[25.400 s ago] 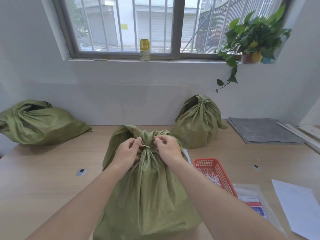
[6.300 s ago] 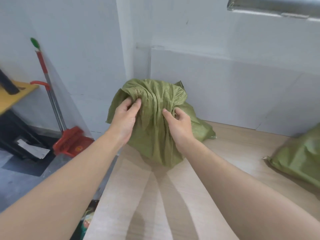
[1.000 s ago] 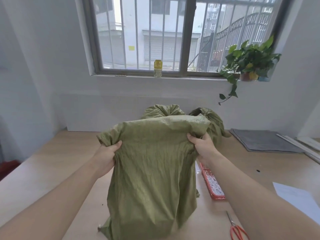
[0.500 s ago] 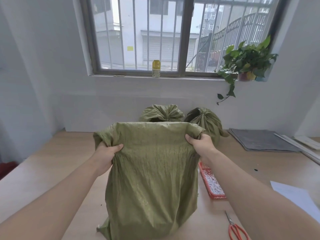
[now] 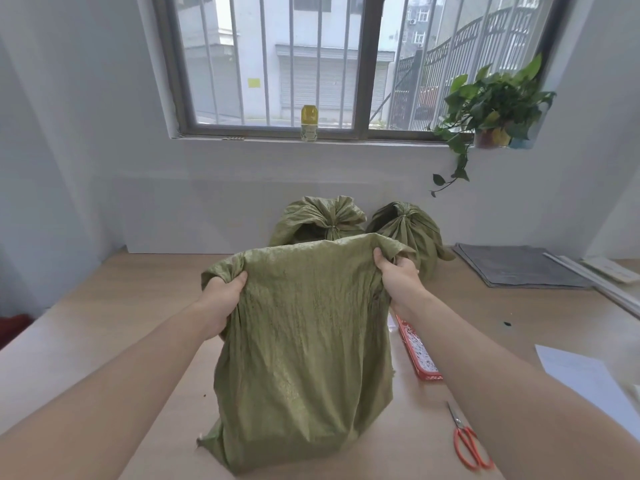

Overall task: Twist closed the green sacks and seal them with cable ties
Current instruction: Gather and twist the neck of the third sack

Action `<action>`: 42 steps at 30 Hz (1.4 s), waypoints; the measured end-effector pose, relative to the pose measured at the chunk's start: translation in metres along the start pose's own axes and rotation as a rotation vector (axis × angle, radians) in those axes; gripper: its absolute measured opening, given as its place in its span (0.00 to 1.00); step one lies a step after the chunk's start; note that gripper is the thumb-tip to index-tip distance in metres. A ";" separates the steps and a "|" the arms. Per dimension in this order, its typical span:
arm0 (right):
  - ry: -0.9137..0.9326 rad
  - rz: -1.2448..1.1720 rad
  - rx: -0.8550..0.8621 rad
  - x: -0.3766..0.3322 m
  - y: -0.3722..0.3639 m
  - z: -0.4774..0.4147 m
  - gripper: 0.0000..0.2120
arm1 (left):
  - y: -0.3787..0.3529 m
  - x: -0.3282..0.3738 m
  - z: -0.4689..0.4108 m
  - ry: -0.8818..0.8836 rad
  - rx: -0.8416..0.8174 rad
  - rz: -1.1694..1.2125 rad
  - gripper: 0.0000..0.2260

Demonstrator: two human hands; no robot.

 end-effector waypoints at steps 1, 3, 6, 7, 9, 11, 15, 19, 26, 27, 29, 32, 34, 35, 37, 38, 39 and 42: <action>0.002 0.006 0.003 0.000 -0.001 0.001 0.06 | 0.000 0.000 0.001 0.006 0.010 -0.014 0.16; 0.014 0.029 0.011 0.000 -0.001 0.003 0.08 | -0.001 -0.001 0.006 0.022 0.023 -0.020 0.16; 0.038 0.089 0.040 0.000 0.001 0.003 0.13 | -0.003 -0.003 0.009 0.035 0.026 0.003 0.15; 0.049 0.104 0.054 0.000 0.003 0.003 0.14 | -0.004 -0.003 0.010 0.039 0.021 0.013 0.15; 0.066 0.120 0.075 0.000 0.003 0.003 0.15 | -0.004 -0.004 0.011 0.045 0.004 0.038 0.16; 0.074 0.134 0.086 0.002 0.004 0.002 0.17 | -0.006 -0.006 0.011 0.065 -0.001 0.070 0.17; 0.038 0.179 0.093 0.006 0.003 0.002 0.22 | -0.009 -0.009 0.011 0.084 0.000 0.175 0.19; -0.017 0.147 0.055 0.010 0.000 0.003 0.30 | -0.015 -0.005 0.015 0.062 0.004 0.236 0.20; 0.056 0.088 -0.110 0.011 -0.010 0.013 0.21 | -0.028 0.000 0.022 -0.002 -0.103 0.322 0.19; 0.075 0.089 -0.122 0.011 -0.011 0.013 0.20 | -0.031 0.001 0.024 -0.006 -0.128 0.318 0.19; 0.106 0.075 -0.146 0.009 -0.013 0.016 0.20 | -0.033 0.003 0.027 -0.012 -0.159 0.291 0.19; 0.148 0.102 -0.143 0.007 -0.014 0.017 0.19 | -0.034 0.000 0.032 0.034 -0.211 0.195 0.20; 0.163 0.119 -0.138 0.008 -0.015 0.017 0.17 | -0.034 -0.003 0.033 0.067 -0.223 0.143 0.17; 0.165 0.124 -0.143 0.008 -0.017 0.017 0.15 | -0.034 -0.005 0.033 0.077 -0.203 0.131 0.15; 0.167 0.147 -0.158 0.009 -0.021 0.017 0.12 | -0.035 -0.006 0.033 0.094 -0.148 0.121 0.11; 0.171 0.171 -0.162 0.009 -0.022 0.017 0.11 | -0.036 -0.007 0.032 0.094 -0.126 0.117 0.10; 0.183 0.198 -0.155 0.009 -0.023 0.017 0.10 | -0.037 -0.007 0.030 0.084 -0.111 0.104 0.09; 0.233 0.245 -0.115 0.010 -0.023 0.014 0.09 | -0.041 -0.004 0.031 0.019 -0.087 -0.023 0.12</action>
Point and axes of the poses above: each hand's wrist, its own z-axis away from the middle knuckle, its own y-axis out of the back of the hand, x = y × z, the point moved 6 cm from there along -z, towards the middle knuckle, and after that the axes turned 3 degrees about -x, right-handed, at the moved point
